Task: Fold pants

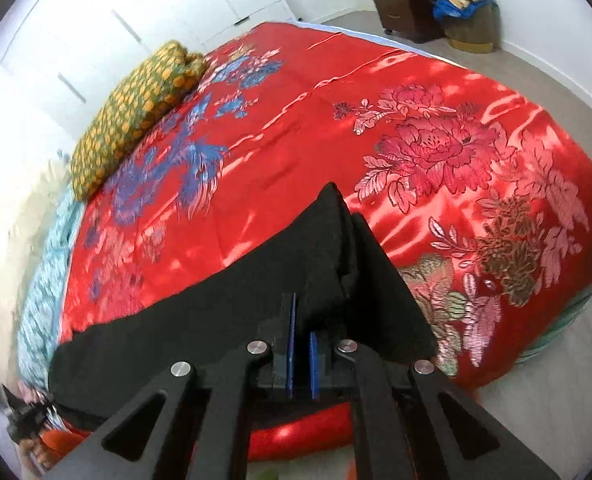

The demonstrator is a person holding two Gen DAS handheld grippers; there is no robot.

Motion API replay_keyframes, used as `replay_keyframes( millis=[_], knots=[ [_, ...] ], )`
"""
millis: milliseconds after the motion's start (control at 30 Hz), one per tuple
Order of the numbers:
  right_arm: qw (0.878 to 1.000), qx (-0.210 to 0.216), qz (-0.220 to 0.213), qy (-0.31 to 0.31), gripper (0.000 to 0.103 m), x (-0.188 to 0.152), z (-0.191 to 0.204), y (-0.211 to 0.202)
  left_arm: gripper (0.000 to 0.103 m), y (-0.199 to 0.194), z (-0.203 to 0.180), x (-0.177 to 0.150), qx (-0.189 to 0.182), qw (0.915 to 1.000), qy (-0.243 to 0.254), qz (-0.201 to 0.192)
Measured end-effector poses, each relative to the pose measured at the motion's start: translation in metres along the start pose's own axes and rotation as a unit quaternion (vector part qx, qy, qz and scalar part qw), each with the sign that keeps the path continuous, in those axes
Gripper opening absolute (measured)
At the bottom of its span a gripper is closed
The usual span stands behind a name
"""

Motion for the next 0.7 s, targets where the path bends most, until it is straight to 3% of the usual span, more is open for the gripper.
replay_keyframes(
  millis=[100, 233, 400, 600, 700],
  knots=[
    [0.999, -0.028, 0.028, -0.009, 0.006, -0.013, -0.01, 0.009, 0.003, 0.003, 0.007, -0.015, 0.006, 0.9998, 0.0, 0.02],
    [0.997, -0.033, 0.053, 0.04, 0.006, -0.026, -0.032, 0.021, 0.003, 0.011, 0.016, -0.032, 0.025, 0.9984, -0.002, 0.051],
    [0.998, -0.03, 0.042, 0.047, 0.006, -0.025, -0.036, 0.017, 0.003, -0.004, 0.004, -0.036, 0.023, 0.9985, 0.035, 0.035],
    [0.997, -0.042, 0.048, 0.05, 0.006, -0.026, -0.037, 0.021, 0.003, 0.012, 0.014, -0.052, 0.055, 0.995, 0.045, 0.07],
    [0.997, -0.044, 0.045, 0.049, 0.006, -0.026, -0.037, 0.019, 0.003, 0.009, 0.01, -0.055, 0.061, 0.9939, 0.062, 0.068]
  ],
)
Point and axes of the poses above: each gripper's, at about its wrist camera, not at the fingertips, and y roughly the way its jaws point, z to its left, x to its top, the point moved 2 cm from there along y, roughly the way its jaws point, and after that the axes turned 7 degrees about -z, right-handed, at the moved point
